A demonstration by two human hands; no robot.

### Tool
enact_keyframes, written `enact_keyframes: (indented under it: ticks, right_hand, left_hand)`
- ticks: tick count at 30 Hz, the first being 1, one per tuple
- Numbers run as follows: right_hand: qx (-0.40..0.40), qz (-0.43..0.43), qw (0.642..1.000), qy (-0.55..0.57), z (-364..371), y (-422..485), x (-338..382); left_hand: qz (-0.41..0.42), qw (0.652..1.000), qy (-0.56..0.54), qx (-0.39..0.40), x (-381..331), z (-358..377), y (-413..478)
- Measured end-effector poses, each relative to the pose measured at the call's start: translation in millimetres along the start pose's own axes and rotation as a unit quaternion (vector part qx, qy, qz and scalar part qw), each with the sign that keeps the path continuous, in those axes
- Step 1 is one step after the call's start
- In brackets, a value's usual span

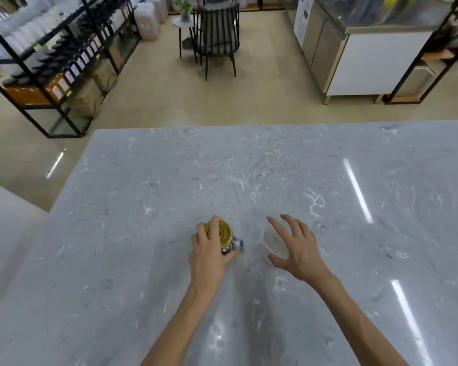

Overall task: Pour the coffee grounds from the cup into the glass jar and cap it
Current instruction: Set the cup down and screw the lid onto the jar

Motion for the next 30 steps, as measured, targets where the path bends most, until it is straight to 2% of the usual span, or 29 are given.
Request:
enact_keyframes:
  ticks: [7,12,16,22,25,30]
  right_hand:
    - [-0.043,0.006,0.999,-0.007,-28.6,128.4,-27.7]
    - [-0.056,0.018,0.998,-0.029,-46.4,185.6,-47.0]
    - [-0.02,0.022,0.999,-0.033,-49.9,199.0,-55.7]
    - [0.004,0.035,0.999,-0.04,-36.1,161.5,-66.5]
    - [0.018,0.049,0.996,-0.066,-33.2,151.0,-65.1]
    - [0.055,0.051,0.987,-0.14,-46.3,146.3,-51.5]
  left_hand:
    - [-0.015,1.0,-0.003,-0.005,-14.2,-3.9,140.0]
    - [-0.024,1.0,-0.002,-0.011,-17.1,-3.0,193.2]
    - [-0.019,1.0,-0.004,-0.007,-19.1,-1.6,200.2]
    - [-0.027,1.0,0.012,0.006,-5.8,-0.6,169.6]
    - [-0.027,0.999,0.025,0.014,-5.3,-4.7,156.7]
    - [-0.024,0.997,0.013,0.071,-7.8,-12.8,146.4]
Point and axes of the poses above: each hand's wrist, its own y-axis towards the middle knuckle, its own z-axis out of the palm, x = y × z, the point moved 9 cm from there along y, towards the middle knuckle, and after that the axes turned 7 degrees about y, right-handed, at the moved point
